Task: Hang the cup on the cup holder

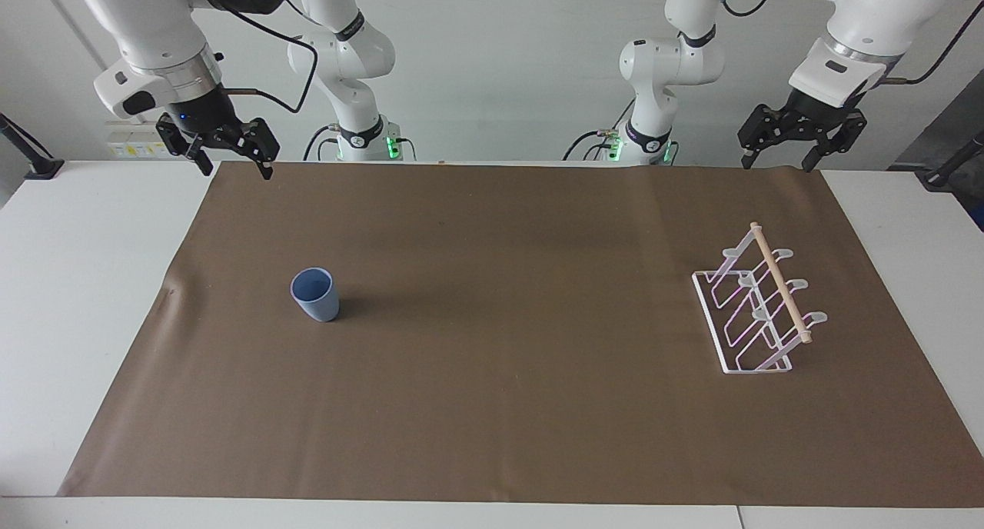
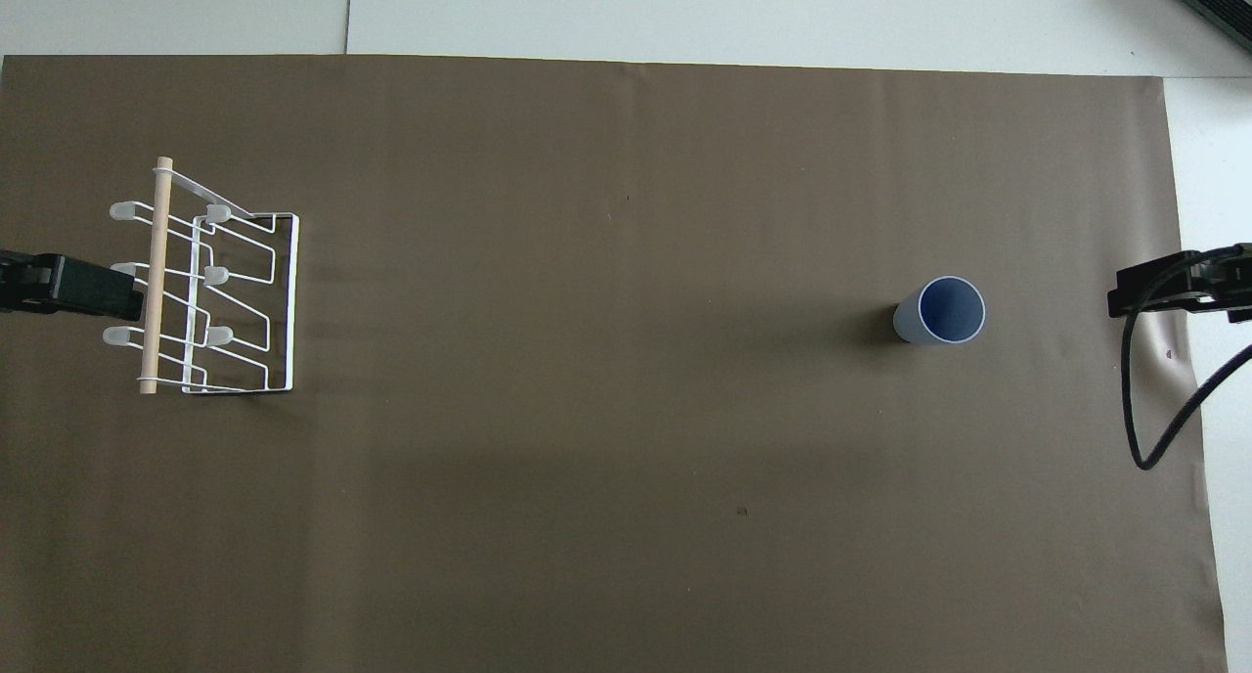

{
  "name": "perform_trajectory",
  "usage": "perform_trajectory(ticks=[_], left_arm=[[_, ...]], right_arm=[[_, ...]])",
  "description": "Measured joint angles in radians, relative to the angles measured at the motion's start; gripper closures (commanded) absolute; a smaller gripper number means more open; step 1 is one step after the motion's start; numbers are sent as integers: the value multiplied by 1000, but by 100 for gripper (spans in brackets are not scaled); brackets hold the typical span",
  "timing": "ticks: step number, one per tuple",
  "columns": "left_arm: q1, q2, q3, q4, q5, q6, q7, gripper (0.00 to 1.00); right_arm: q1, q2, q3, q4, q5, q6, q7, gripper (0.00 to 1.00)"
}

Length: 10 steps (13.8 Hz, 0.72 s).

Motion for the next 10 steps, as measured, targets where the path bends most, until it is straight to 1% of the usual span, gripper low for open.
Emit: perform_trajectory(ticks=[10], left_arm=[[0,0,0,0,0,0,0,0]], right_arm=[[-1,-5,0,-9,0,0,0,0]])
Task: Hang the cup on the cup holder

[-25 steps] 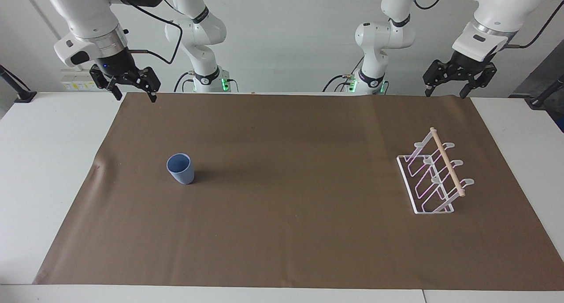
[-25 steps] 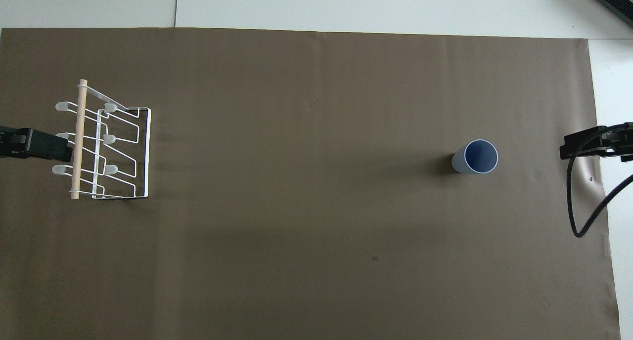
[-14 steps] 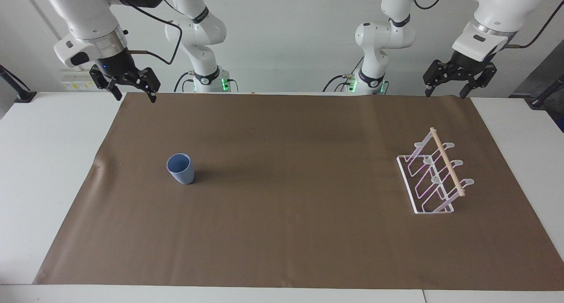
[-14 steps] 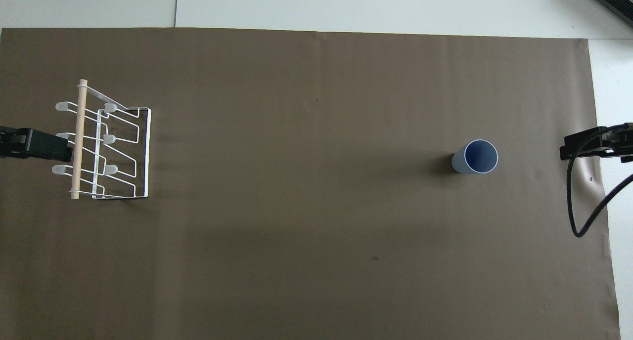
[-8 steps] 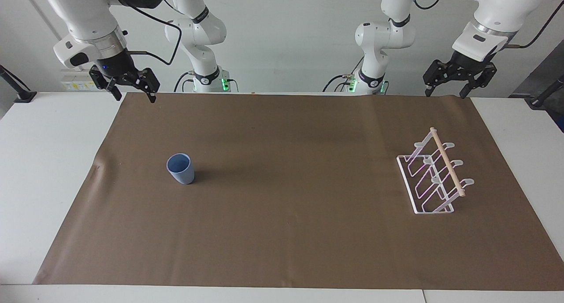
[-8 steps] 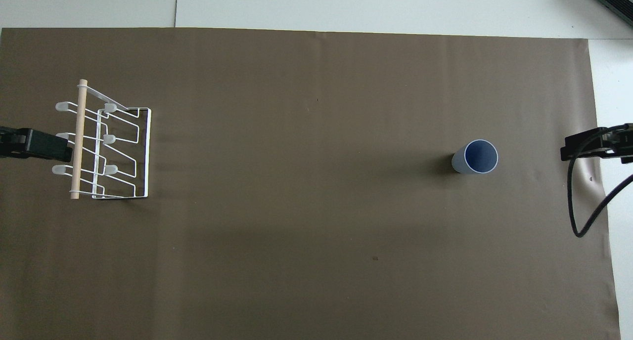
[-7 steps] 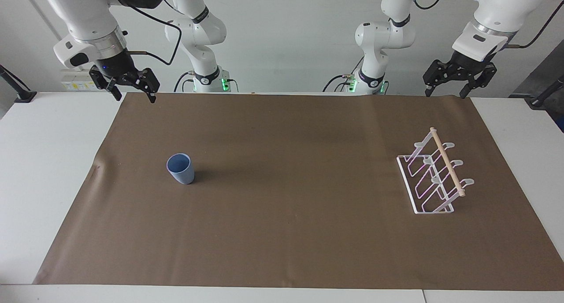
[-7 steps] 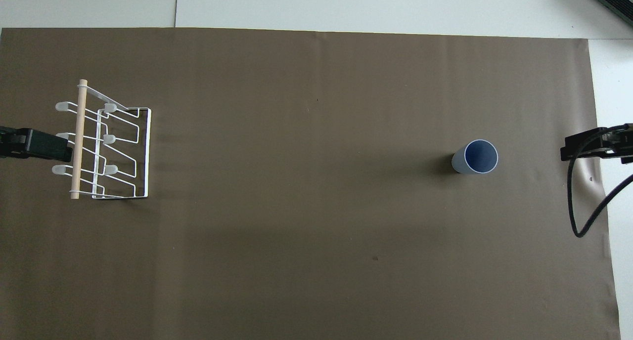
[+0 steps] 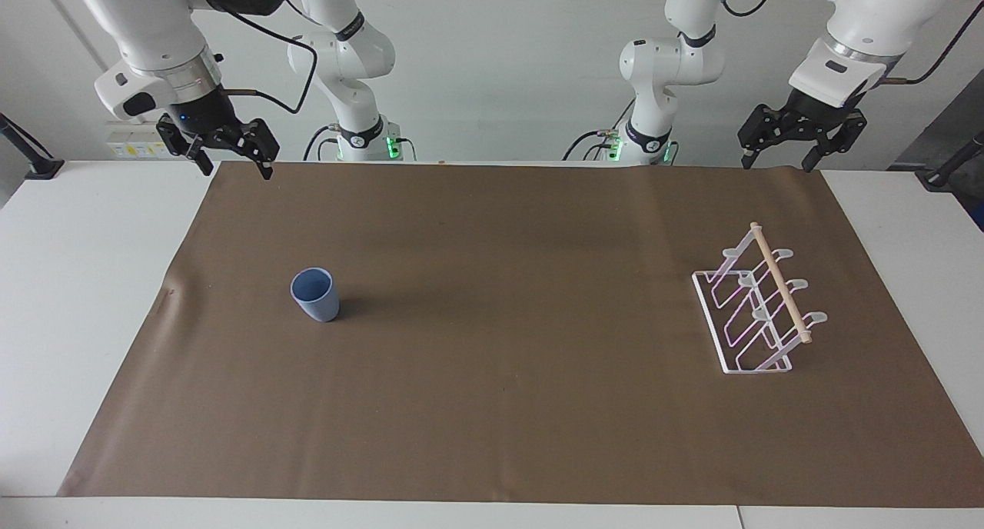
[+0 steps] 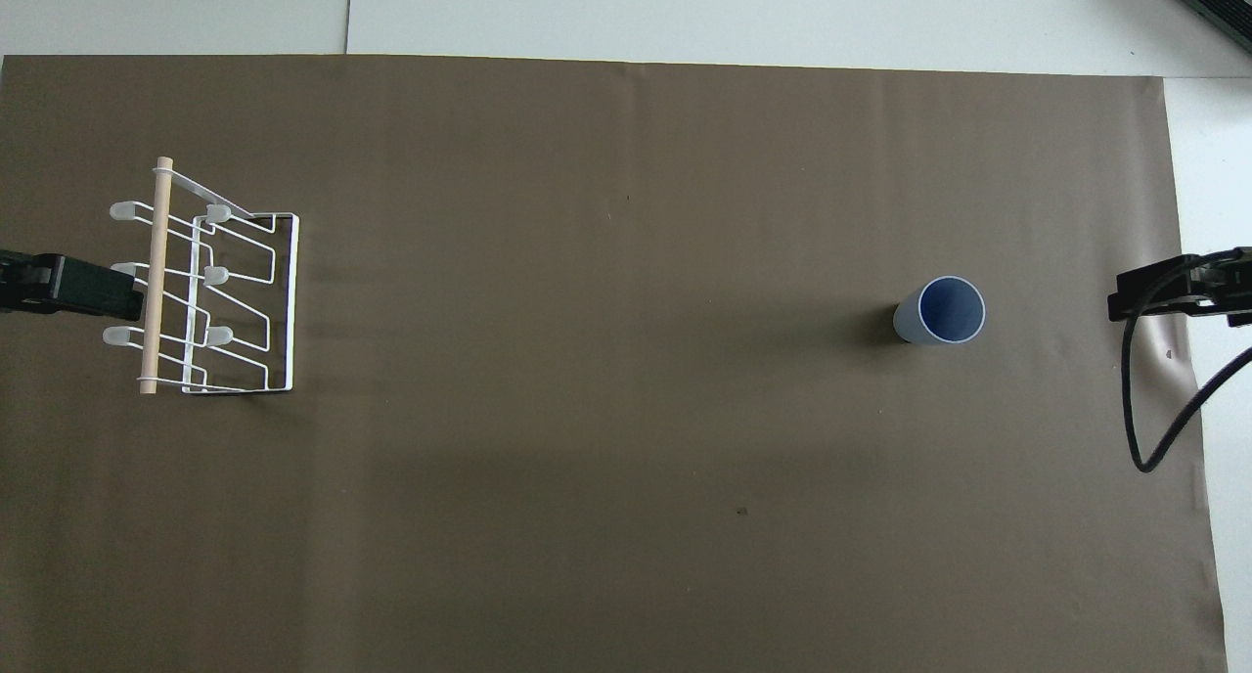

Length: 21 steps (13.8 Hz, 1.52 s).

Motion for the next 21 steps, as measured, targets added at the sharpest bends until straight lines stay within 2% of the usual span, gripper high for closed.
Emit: perform_trajectory(ticks=[5,10,14,17,21], left_arm=[[0,0,0,0,0,0,0,0],[0,0,0,0,0,0,0,0],[0,0,0,0,0,0,0,0],[0,0,0,0,0,0,0,0],[0,0,0,0,0,0,0,0]], right_arm=[[0,-8,0,-27,0,30,0,0],[0,-37,0,-144,1,155,-13,0],[0,-34,0,-280,10,330,-47,0],[-7,0,0,-339,18,442,-65,0],[-25,86,-1,-348,99,535,-104,0]])
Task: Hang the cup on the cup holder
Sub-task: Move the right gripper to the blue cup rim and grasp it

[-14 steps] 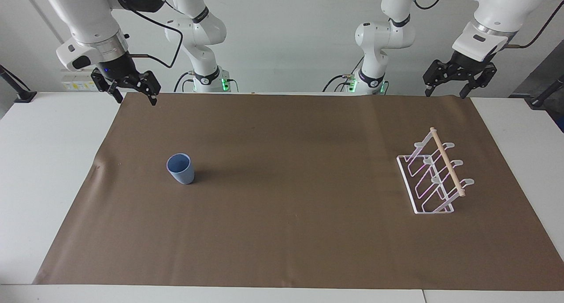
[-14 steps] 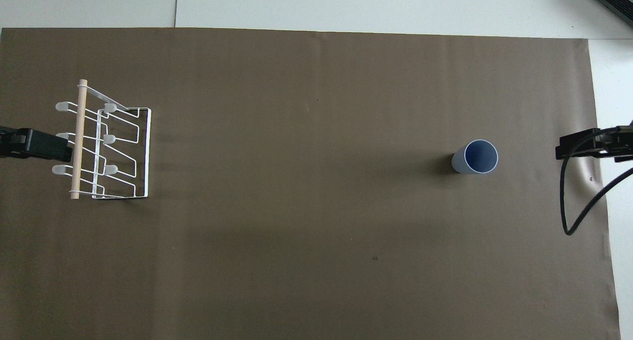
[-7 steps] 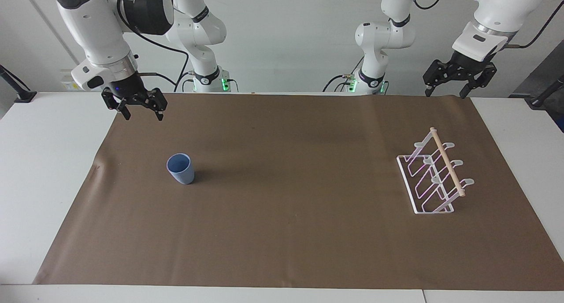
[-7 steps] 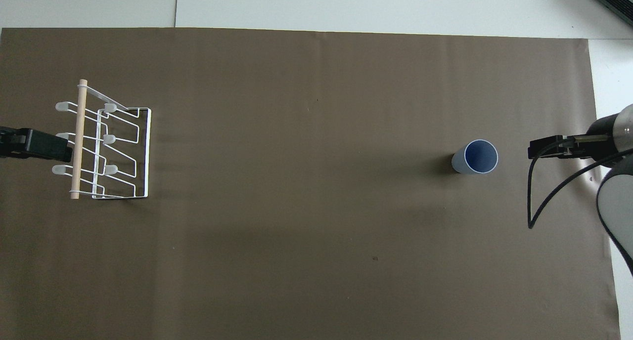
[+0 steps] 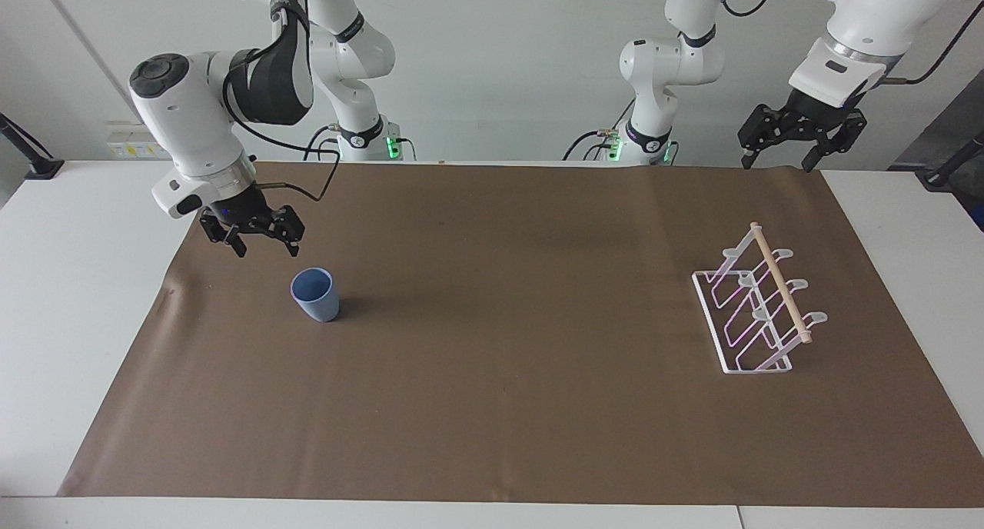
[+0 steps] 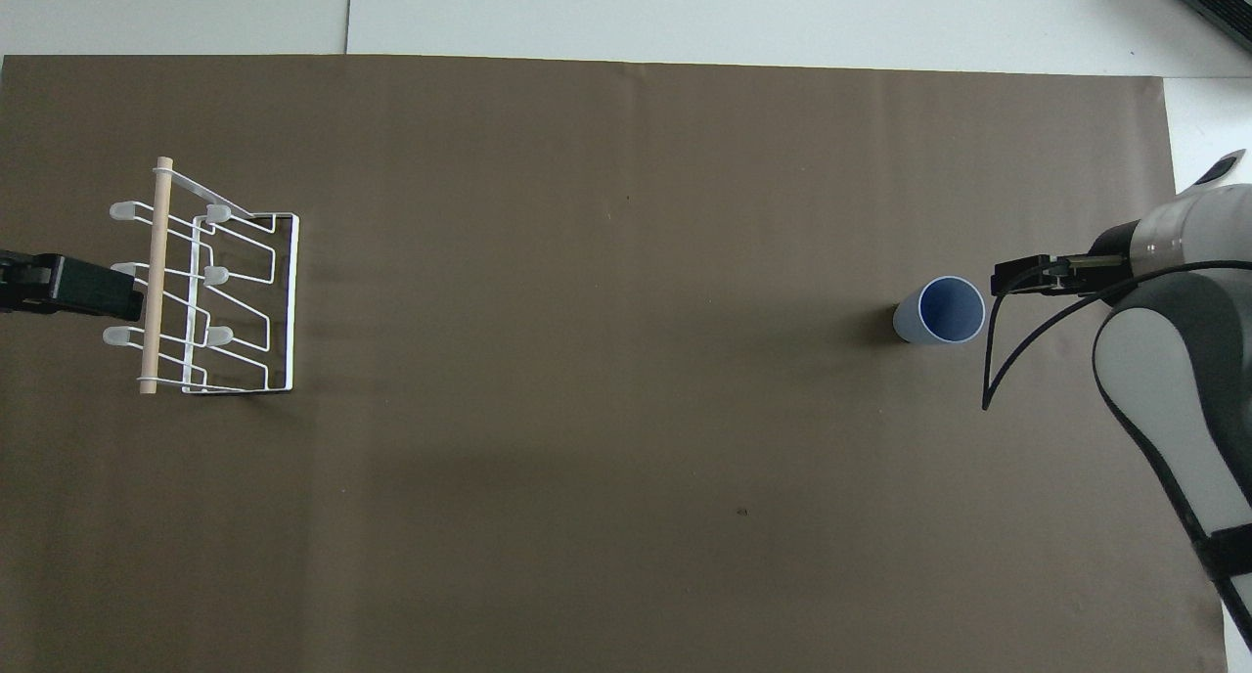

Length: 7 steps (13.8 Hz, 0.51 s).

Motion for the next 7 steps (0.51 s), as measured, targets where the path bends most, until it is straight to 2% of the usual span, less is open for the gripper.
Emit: perform_trajectory(ticks=[4,7], left_arm=[[0,0,0,0,0,0,0,0],[0,0,0,0,0,0,0,0]], right_arm=[[-3,75,0,-27,3,109,-40,0],[0,80,1,-87,3,174,-52,0]])
